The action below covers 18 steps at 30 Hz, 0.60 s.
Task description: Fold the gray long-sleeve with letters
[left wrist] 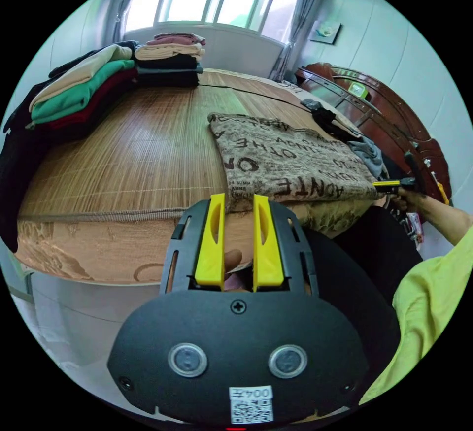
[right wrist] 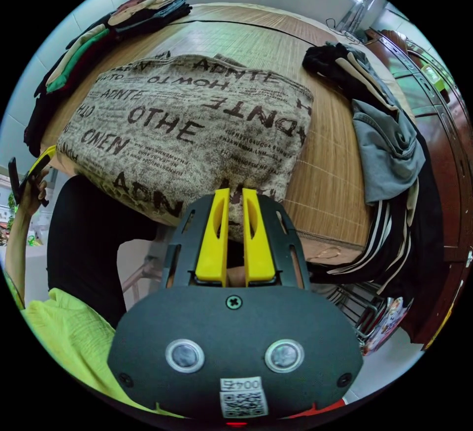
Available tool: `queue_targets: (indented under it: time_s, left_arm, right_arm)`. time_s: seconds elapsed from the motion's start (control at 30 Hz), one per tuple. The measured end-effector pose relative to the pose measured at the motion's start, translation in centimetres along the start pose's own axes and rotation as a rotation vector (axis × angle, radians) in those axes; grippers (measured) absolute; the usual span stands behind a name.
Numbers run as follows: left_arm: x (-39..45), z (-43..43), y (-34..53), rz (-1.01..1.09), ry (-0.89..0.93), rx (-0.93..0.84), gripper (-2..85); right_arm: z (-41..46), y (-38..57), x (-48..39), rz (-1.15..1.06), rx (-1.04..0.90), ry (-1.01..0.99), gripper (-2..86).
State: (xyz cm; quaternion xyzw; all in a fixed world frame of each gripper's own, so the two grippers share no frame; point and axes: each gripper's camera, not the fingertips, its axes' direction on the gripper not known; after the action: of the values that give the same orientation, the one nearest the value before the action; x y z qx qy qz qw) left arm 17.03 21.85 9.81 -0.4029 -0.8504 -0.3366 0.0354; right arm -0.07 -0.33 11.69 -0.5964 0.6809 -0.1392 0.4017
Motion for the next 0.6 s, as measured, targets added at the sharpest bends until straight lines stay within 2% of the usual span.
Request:
queue_targets:
  time_s: [0.2,0.33,0.47,0.5,0.6]
  left_arm:
    - [-1.8,0.4,-0.8,0.03,0.079,-0.04,8.1]
    - [-2.4,0.9,-2.0,0.066,0.1,-0.074,3.7]
    - [-3.0,-0.2,-1.8,0.134,0.004,-0.069,2.0]
    - [-3.7,1.1,-1.0,0.145,-0.017,-0.161,1.7]
    - [-4.6,0.8,-0.7,0.091,0.007,-0.133,1.7]
  right_arm:
    - [0.6,-1.3,1.2,0.022,-0.016,-0.055,4.7]
    - [1.0,-1.7,1.6,0.019,-0.015,-0.061,4.2]
    - [1.4,-1.7,2.1,0.019,-0.004,-0.062,3.8]
    - [1.5,-1.7,2.2,0.021,-0.001,-0.064,3.8]
    - [1.8,-1.7,2.7,0.023,0.003,-0.065,3.6]
